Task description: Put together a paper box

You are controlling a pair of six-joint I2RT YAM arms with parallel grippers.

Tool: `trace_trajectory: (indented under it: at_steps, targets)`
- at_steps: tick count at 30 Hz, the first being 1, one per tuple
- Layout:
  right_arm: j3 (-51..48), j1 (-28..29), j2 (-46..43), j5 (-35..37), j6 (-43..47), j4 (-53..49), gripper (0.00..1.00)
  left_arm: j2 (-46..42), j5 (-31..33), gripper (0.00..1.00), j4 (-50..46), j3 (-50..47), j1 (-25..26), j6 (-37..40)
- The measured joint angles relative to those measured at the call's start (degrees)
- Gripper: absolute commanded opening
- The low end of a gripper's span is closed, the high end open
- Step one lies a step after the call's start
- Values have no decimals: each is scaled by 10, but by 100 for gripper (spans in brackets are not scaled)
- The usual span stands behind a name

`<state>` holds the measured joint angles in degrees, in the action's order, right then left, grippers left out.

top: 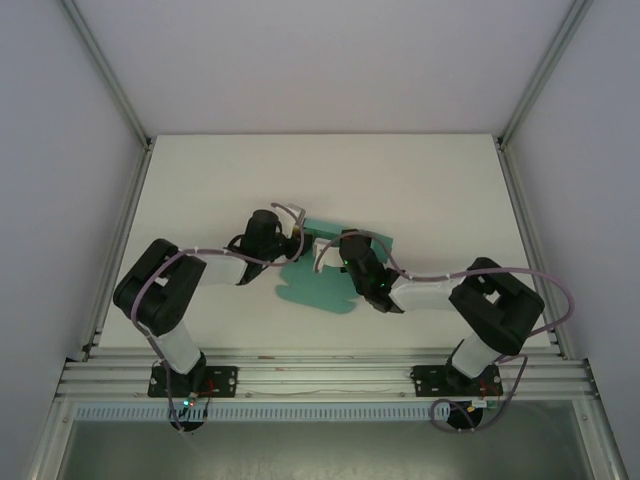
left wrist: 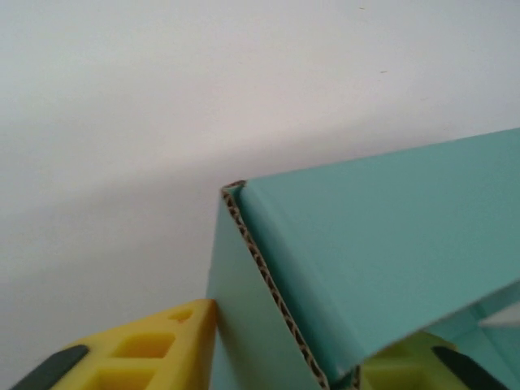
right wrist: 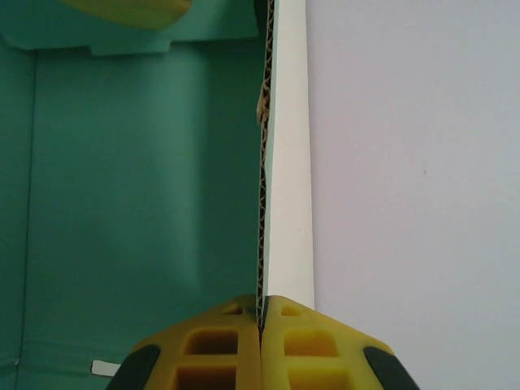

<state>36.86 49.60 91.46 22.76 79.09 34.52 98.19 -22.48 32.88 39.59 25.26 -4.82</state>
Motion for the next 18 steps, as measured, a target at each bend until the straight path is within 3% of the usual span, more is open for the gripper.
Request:
trace_trajectory:
  at_steps: [7,12,18]
  targets:
    - [6,0,0,3,-20,-13,0,11,55,18,12,6,14,3]
    - [9,0,0,13,-40,-20,0,40,150,0,15,36,49,9]
    - [10,0,0,22,-65,-23,0,60,230,0,48,38,78,-1]
